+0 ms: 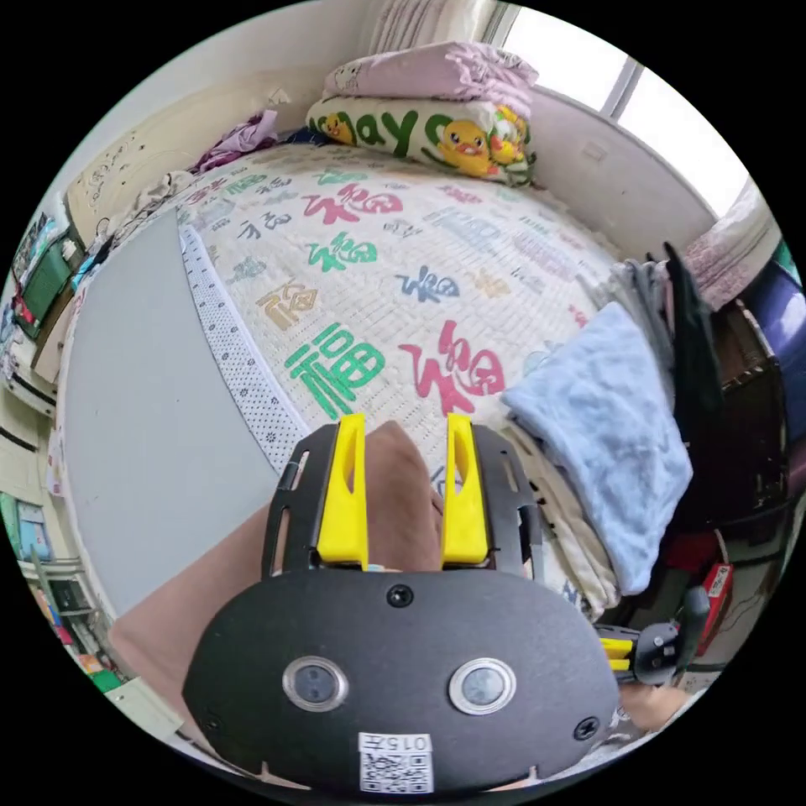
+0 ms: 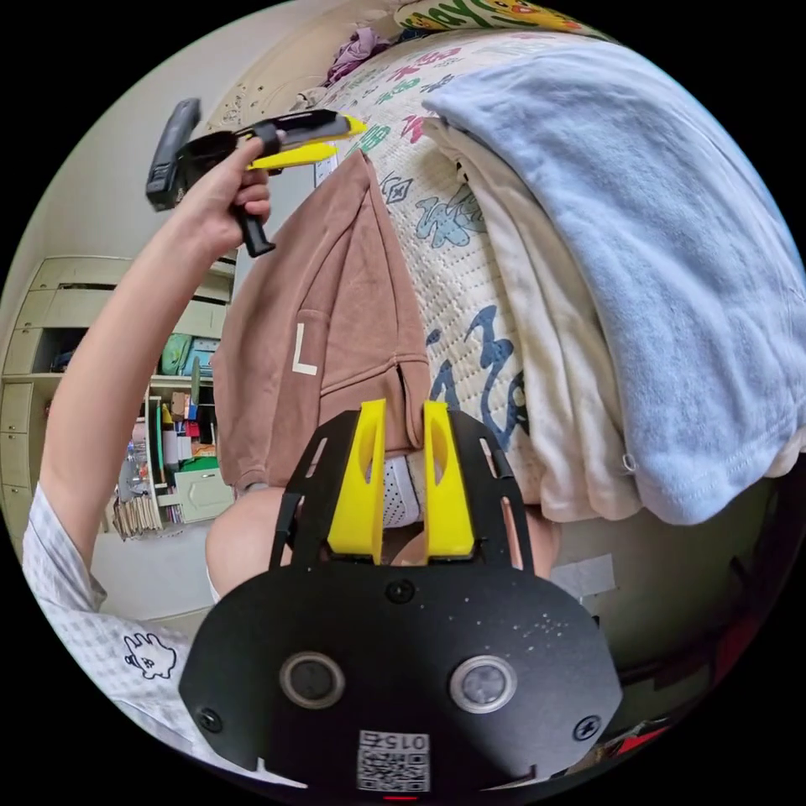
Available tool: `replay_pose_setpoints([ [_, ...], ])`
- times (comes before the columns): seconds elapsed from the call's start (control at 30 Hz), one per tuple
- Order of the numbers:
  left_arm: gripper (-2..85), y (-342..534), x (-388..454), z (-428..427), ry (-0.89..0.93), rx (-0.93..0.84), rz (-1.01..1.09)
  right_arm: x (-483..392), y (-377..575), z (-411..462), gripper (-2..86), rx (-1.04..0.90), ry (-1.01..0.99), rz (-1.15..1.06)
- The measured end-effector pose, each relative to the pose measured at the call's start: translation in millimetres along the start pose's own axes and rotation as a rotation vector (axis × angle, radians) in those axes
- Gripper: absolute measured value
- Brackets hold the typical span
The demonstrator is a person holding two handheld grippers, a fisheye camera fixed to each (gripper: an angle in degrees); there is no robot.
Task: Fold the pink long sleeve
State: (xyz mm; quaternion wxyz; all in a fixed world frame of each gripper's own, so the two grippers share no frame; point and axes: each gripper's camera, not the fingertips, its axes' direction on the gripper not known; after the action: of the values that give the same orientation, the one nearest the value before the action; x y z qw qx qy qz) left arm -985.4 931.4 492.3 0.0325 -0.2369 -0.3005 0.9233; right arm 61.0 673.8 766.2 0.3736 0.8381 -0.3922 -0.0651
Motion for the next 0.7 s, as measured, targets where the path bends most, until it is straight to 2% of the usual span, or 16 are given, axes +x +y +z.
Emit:
replay_pose_setpoints([
  [0.1,11.2,-19,-7,33,-0.071,-0.127,-0.017,-2,-7,8,4.6,-0.013,-0.01,-0.015],
  [0.23,5.0,-28,-21,32,-0.019,-0.101,-0.03,-5,-9,12,3.1,0.01,-0.008,-0.024],
  [0.43,2.2,-38,-58,-19,0.123,0.109,-0.097,-17,2,-15,2.8,0.202,0.006,-0.051],
  [0.57,1.9,-41,-94,-66,0.323,0.285,-0.154,-39,3,-64,2.7,0.394,0.091,-0.072],
  [0.7,1.9,-21,-142,-97,0.488,0.42,-0.178,-94,13,-105,2.2,0.523,0.155,-0.195],
])
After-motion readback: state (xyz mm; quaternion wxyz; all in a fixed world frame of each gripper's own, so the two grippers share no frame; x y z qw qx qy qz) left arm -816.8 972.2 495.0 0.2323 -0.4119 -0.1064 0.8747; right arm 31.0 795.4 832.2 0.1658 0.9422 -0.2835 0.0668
